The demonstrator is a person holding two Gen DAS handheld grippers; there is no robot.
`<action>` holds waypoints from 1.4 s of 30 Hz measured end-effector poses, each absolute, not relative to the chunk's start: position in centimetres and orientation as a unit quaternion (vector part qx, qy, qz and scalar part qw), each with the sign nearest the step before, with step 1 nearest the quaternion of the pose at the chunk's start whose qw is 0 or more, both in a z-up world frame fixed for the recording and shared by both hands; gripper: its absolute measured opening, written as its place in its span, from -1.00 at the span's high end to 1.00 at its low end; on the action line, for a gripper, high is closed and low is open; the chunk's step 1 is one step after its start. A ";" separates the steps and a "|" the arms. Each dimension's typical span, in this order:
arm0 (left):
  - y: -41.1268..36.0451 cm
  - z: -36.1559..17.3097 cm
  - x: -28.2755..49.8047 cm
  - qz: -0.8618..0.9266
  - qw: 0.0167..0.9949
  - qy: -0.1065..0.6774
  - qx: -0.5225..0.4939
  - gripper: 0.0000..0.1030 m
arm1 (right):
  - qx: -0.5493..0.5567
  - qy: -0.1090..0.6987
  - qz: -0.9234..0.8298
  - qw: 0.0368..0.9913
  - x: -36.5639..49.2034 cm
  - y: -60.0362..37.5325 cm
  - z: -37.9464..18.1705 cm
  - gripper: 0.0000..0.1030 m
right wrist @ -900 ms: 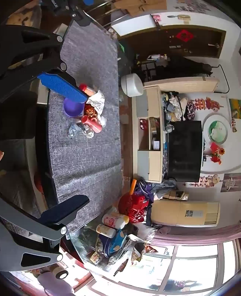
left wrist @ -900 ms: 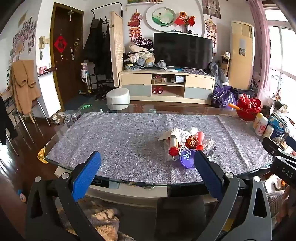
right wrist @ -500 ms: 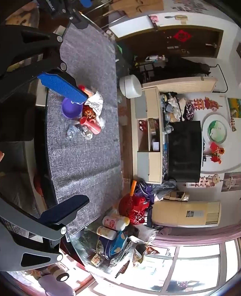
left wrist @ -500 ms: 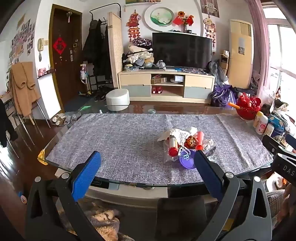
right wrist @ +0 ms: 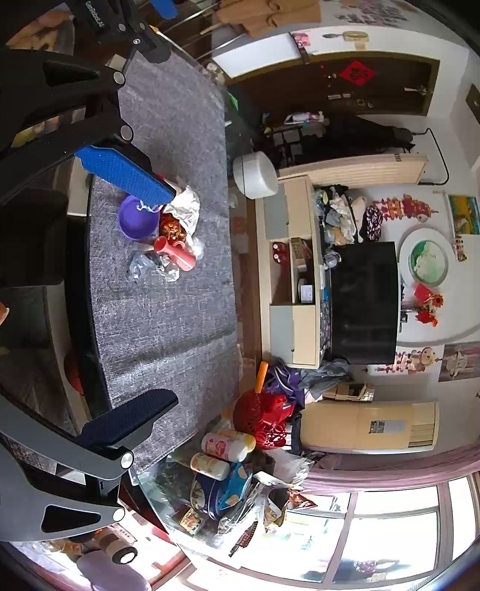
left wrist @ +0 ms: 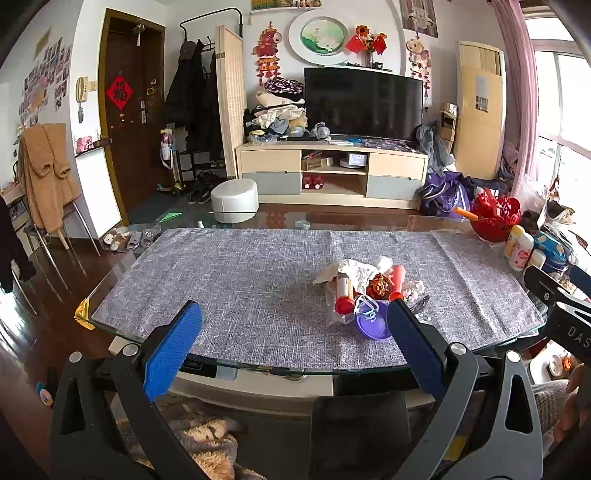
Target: Collect trash
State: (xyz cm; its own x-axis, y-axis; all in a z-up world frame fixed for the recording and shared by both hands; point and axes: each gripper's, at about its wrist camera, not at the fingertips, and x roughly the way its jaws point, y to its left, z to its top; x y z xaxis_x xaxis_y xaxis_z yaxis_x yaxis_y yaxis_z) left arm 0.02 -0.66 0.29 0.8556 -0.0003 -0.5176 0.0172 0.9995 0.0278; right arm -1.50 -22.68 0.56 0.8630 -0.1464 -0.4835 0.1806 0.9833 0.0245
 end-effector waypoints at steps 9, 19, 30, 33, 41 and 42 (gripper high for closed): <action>-0.6 0.3 0.0 -0.005 0.963 0.269 0.016 -0.84 | 0.034 0.249 -0.084 0.964 -1.5 -22.7 0.5 -0.94; -0.6 0.5 0.0 -0.007 0.963 0.269 0.015 -0.84 | 0.043 0.250 -0.086 0.963 -1.6 -23.0 0.6 -0.94; -0.1 0.6 -0.3 -0.004 0.965 0.263 0.010 -0.84 | 0.048 0.242 -0.086 0.965 -1.9 -23.2 1.0 -0.94; 0.0 0.8 -0.5 -0.003 0.966 0.260 0.009 -0.84 | 0.050 0.238 -0.088 0.966 -2.1 -23.3 1.3 -0.94; 0.0 0.9 -0.6 -0.002 0.965 0.260 0.009 -0.84 | 0.050 0.236 -0.087 0.967 -2.2 -23.5 1.3 -0.94; 0.0 0.9 -0.6 -0.002 0.965 0.261 0.009 -0.84 | 0.049 0.234 -0.085 0.967 -2.2 -23.5 1.4 -0.94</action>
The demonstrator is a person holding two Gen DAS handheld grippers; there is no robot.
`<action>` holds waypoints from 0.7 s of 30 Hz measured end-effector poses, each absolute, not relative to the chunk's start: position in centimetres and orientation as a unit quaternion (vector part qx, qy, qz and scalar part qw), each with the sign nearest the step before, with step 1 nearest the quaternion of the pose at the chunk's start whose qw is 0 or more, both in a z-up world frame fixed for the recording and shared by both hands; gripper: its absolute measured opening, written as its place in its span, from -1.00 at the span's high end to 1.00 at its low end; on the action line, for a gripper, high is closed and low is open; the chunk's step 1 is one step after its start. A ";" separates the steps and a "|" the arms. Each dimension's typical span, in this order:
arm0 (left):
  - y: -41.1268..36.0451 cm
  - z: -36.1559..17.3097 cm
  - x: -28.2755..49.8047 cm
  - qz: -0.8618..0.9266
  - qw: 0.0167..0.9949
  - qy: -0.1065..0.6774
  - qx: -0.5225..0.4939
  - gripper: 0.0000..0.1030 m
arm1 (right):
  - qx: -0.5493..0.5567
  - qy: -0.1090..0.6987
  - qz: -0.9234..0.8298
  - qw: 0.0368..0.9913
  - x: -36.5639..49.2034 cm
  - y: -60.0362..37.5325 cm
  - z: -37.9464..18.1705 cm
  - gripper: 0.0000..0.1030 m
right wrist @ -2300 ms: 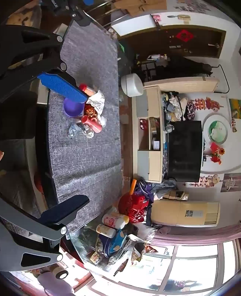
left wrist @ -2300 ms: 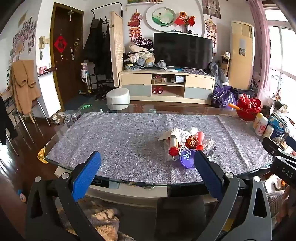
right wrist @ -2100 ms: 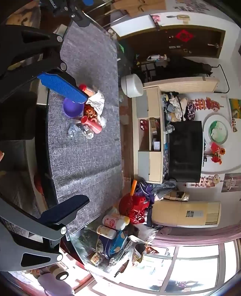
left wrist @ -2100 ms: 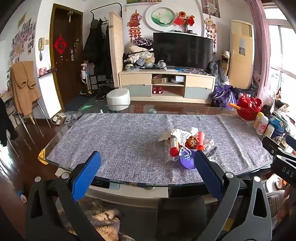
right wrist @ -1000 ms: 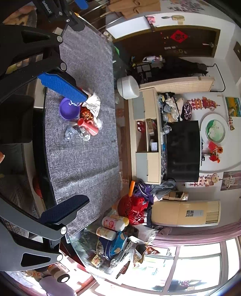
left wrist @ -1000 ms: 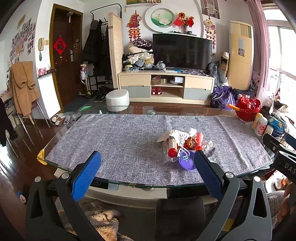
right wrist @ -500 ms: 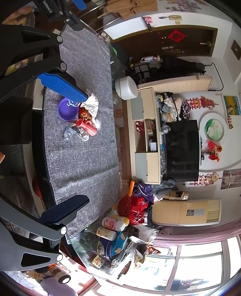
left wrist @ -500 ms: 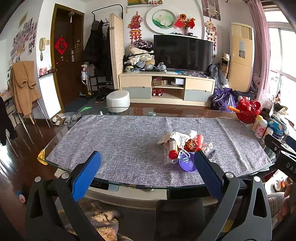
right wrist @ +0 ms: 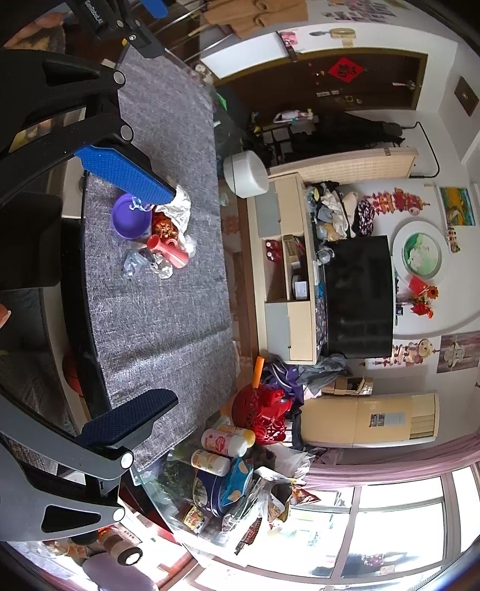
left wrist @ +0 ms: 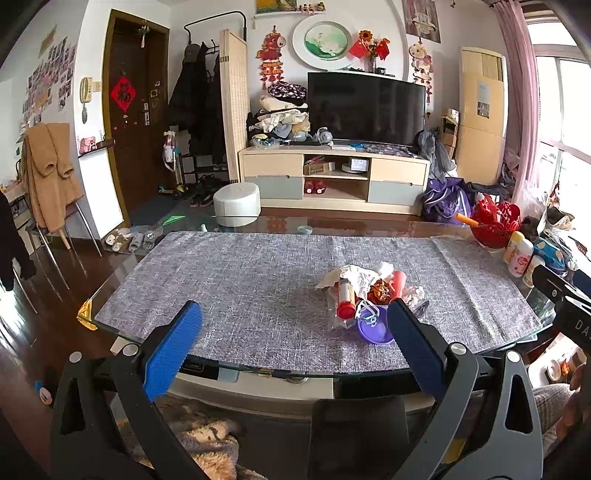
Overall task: Collect trash
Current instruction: 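Grasp clear plastic wrapper with right tool while left tool grasps clear plastic ring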
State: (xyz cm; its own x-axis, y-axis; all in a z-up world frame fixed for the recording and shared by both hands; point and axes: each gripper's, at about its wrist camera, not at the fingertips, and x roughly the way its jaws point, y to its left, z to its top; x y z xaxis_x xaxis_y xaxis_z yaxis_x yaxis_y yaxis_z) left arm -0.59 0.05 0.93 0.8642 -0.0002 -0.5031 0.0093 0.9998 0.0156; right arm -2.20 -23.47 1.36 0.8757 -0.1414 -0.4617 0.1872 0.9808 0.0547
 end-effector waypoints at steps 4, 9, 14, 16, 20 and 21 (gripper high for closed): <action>0.2 0.9 -0.5 -0.003 0.965 0.264 0.008 -0.84 | 0.051 0.227 -0.081 0.969 -2.2 -23.7 1.4 -0.94; 0.2 0.5 0.1 -0.002 0.964 0.265 0.012 -0.84 | 0.039 0.219 -0.090 0.971 -1.7 -23.9 1.2 -0.94; 0.1 -0.4 1.3 0.001 0.963 0.268 0.018 -0.84 | 0.056 0.234 -0.070 0.968 -0.5 -24.2 0.1 -0.94; 0.1 -0.9 1.8 -0.001 0.962 0.273 0.021 -0.84 | 0.057 0.244 -0.062 0.966 0.1 -24.1 -0.5 -0.94; -0.1 -2.1 3.1 -0.007 0.958 0.287 0.028 -0.84 | 0.054 0.279 -0.036 0.958 2.0 -23.8 -2.3 -0.94; -0.1 -2.5 3.7 -0.010 0.956 0.292 0.029 -0.84 | 0.040 0.290 -0.044 0.955 2.6 -23.5 -2.9 -0.94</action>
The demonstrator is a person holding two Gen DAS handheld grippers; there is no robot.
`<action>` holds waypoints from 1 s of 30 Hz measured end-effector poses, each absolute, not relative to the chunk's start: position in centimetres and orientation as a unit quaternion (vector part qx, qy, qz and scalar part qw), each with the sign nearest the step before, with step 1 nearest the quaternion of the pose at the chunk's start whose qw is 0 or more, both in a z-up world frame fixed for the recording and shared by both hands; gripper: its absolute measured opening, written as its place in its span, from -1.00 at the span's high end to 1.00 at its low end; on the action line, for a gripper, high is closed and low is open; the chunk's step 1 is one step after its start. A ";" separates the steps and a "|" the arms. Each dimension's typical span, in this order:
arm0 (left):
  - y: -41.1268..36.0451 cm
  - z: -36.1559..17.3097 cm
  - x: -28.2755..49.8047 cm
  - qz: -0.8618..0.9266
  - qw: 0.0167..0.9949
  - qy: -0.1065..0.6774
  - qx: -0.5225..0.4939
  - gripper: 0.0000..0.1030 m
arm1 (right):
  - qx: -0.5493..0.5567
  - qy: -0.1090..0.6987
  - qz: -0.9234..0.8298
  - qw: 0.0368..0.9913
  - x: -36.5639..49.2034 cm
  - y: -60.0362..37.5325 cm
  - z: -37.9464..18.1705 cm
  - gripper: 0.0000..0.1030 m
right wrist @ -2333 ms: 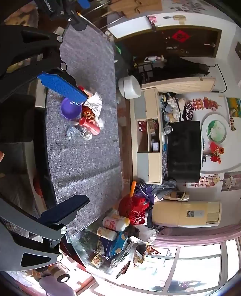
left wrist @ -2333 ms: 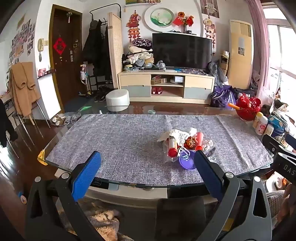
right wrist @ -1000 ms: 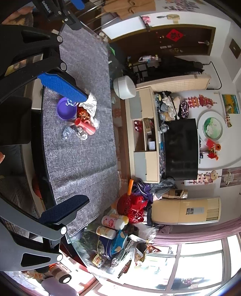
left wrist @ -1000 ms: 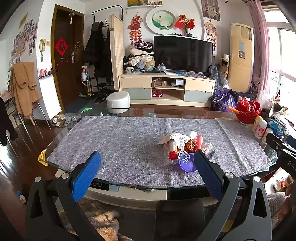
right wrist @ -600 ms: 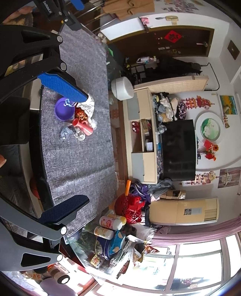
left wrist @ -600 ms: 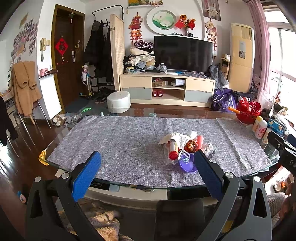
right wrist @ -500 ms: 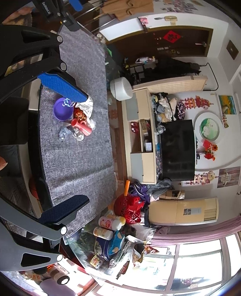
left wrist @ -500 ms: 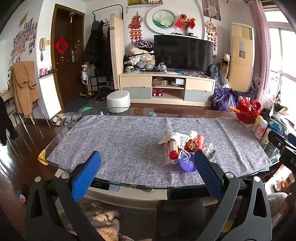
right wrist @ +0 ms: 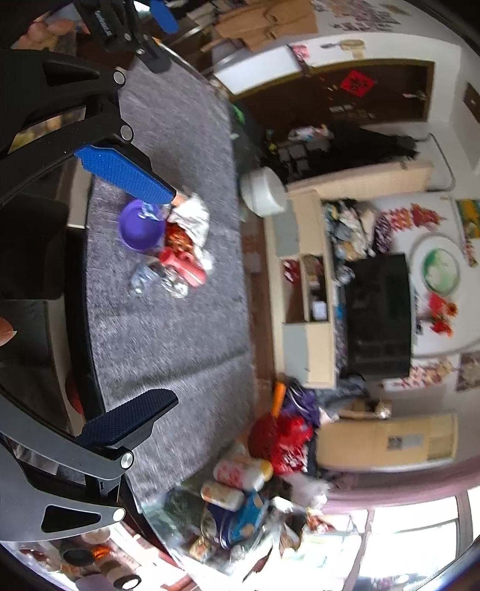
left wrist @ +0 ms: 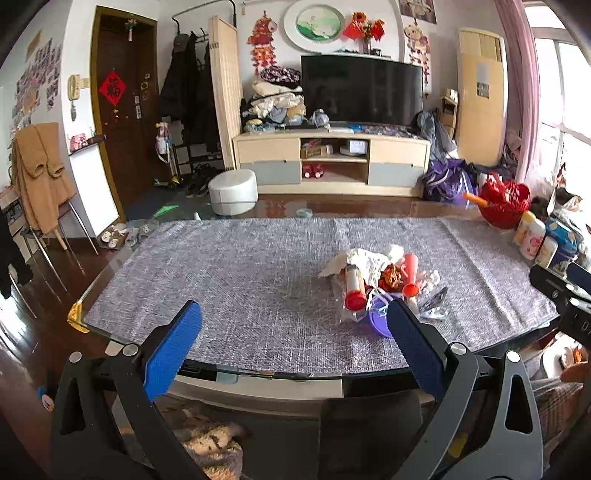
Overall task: Collect trash
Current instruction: 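Grasp clear plastic wrapper with right tool while left tool grasps clear plastic ring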
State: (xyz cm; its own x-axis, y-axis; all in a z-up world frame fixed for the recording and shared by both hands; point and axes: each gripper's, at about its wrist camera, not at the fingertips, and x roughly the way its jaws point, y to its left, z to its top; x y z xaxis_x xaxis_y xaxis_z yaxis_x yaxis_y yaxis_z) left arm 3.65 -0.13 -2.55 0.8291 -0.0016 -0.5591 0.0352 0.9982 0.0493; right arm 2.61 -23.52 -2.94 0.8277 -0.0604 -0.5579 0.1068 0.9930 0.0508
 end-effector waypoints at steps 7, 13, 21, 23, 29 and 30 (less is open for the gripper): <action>-0.8 -5.8 8.0 -0.031 0.939 0.341 0.029 -0.83 | 0.050 0.353 -0.047 0.933 6.5 -24.0 -7.2 -0.94; -2.7 -8.6 10.8 -0.060 0.924 0.373 0.057 -0.77 | 0.076 0.406 -0.024 0.911 10.4 -24.5 -11.2 -0.94; -4.5 -11.2 13.3 -0.113 0.907 0.403 0.043 -0.39 | 0.084 0.428 0.022 0.899 14.4 -23.2 -13.4 -0.33; -5.0 -11.5 13.7 -0.121 0.904 0.408 0.044 -0.25 | 0.081 0.436 0.027 0.896 15.2 -23.0 -14.0 -0.13; -6.6 -12.8 15.3 -0.158 0.890 0.426 0.033 0.03 | 0.086 0.442 0.043 0.892 15.9 -23.3 -15.0 0.49; -6.9 -13.0 15.6 -0.165 0.887 0.430 0.031 0.04 | 0.085 0.440 0.041 0.893 15.8 -23.5 -14.9 0.49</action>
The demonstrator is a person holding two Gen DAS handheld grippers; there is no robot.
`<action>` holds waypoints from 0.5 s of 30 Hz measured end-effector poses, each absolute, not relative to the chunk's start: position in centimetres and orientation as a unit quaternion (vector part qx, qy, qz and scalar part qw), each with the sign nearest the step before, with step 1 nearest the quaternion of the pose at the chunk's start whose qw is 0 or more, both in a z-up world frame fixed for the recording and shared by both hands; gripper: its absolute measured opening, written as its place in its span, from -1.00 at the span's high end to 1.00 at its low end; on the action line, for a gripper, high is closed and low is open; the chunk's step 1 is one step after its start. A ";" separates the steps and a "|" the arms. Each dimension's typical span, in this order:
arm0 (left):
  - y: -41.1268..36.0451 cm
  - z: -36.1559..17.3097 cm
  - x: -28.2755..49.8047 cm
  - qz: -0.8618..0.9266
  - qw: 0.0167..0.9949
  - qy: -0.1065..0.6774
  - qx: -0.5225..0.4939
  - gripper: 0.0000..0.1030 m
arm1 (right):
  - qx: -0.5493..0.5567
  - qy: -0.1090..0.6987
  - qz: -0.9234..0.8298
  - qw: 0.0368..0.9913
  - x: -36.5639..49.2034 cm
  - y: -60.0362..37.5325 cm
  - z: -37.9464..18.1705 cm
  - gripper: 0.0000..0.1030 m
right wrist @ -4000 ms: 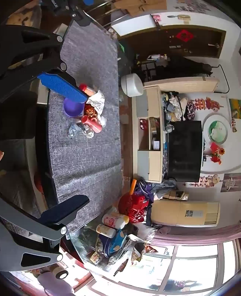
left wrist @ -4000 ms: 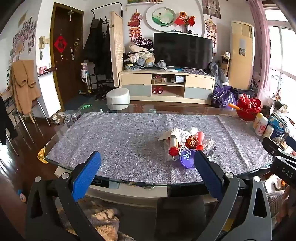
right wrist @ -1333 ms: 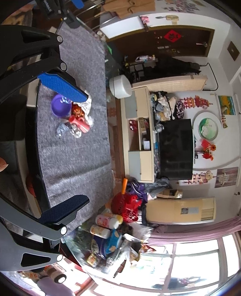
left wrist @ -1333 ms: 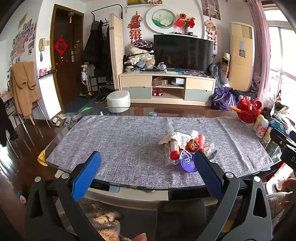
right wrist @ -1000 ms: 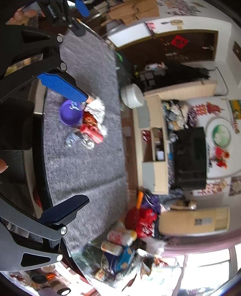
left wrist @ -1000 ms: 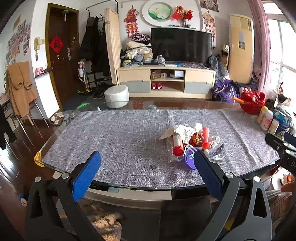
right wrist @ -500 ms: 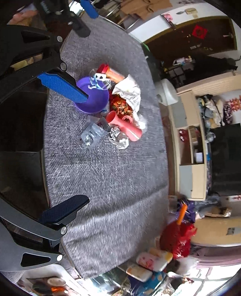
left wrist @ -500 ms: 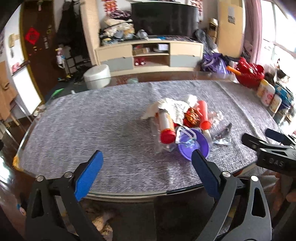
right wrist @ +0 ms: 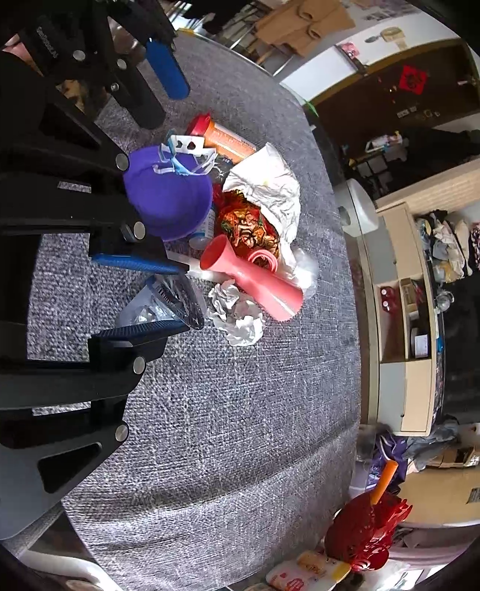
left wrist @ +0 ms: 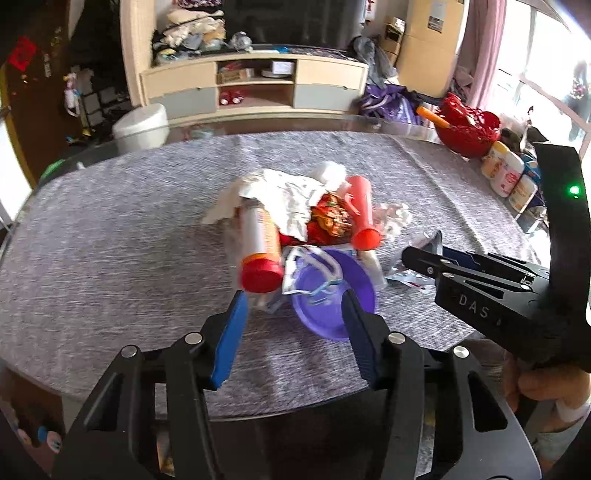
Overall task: Collect trash
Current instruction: 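Grasp clear plastic wrapper with right tool while left tool grasps clear plastic ring, then lower both held pieces into the black bin and open both tools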
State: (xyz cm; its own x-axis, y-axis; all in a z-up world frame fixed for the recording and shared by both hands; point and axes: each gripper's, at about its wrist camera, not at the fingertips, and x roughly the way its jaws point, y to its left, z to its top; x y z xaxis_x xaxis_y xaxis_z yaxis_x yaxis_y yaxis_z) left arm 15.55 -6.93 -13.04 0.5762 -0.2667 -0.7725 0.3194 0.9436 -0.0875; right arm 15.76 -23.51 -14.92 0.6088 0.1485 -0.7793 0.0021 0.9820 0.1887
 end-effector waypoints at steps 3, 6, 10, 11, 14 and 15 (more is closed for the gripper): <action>-7.8 -13.7 16.1 -0.170 0.883 0.438 0.028 0.04 | 0.090 0.433 0.036 0.896 15.5 -24.3 -14.7 0.49; -8.6 -14.2 16.5 -0.162 0.882 0.442 0.036 0.04 | 0.093 0.430 0.033 0.898 15.3 -24.8 -14.5 0.49; -9.2 -15.2 17.4 -0.150 0.880 0.449 0.045 0.11 | 0.094 0.429 0.042 0.897 15.2 -24.8 -14.4 0.49; -9.1 -15.3 17.5 -0.148 0.879 0.451 0.044 0.22 | 0.094 0.429 0.044 0.897 15.2 -24.7 -14.4 0.49; -8.7 -15.2 17.6 -0.150 0.879 0.451 0.036 0.59 | 0.094 0.428 0.044 0.898 15.4 -24.9 -14.4 0.49; -8.6 -15.1 17.6 -0.150 0.880 0.449 0.035 0.67 | 0.095 0.428 0.043 0.898 15.3 -25.0 -14.3 0.49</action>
State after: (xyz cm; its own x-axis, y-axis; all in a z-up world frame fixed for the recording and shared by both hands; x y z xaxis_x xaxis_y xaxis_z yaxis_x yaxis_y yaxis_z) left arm 17.56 -8.62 -15.06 0.5524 -0.2318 -0.8007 0.2951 0.9527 -0.0722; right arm 15.34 -25.03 -14.32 0.6308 0.1586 -0.7596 0.0039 0.9782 0.2074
